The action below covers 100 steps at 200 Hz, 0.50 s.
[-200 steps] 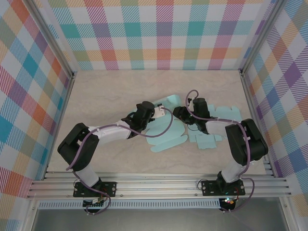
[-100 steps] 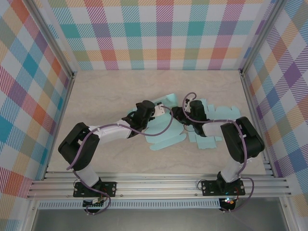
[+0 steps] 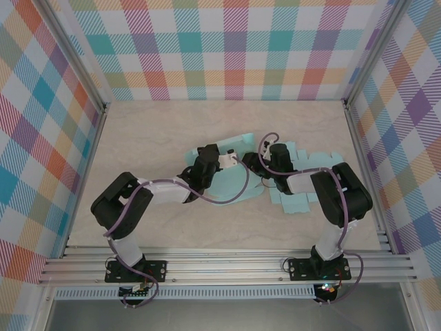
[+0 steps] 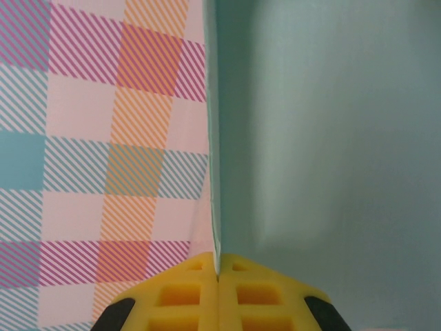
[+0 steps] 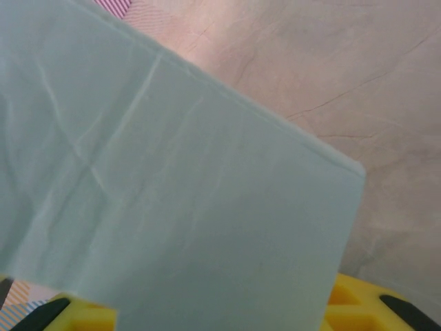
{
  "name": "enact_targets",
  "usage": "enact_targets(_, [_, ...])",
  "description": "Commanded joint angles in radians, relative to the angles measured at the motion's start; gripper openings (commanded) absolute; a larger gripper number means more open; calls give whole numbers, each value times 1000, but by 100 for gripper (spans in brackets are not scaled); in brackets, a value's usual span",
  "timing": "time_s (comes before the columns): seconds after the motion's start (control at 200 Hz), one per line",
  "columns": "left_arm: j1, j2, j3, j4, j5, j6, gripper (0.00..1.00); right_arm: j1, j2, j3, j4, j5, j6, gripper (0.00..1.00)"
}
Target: Fold the paper box
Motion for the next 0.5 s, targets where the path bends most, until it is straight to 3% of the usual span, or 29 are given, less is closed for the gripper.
enact_targets(0.0, [-9,45,-17,201,18,146,0,-24,4,6,25,-49,-39,38])
enact_targets(0.175, [-9,123,-26,355,2,243,0,-57,-17,-12,-30,-74,-71,39])
enact_targets(0.495, [-7,203,2,434,16,361,0,-113,-107,-54,-116,-88,-136,40])
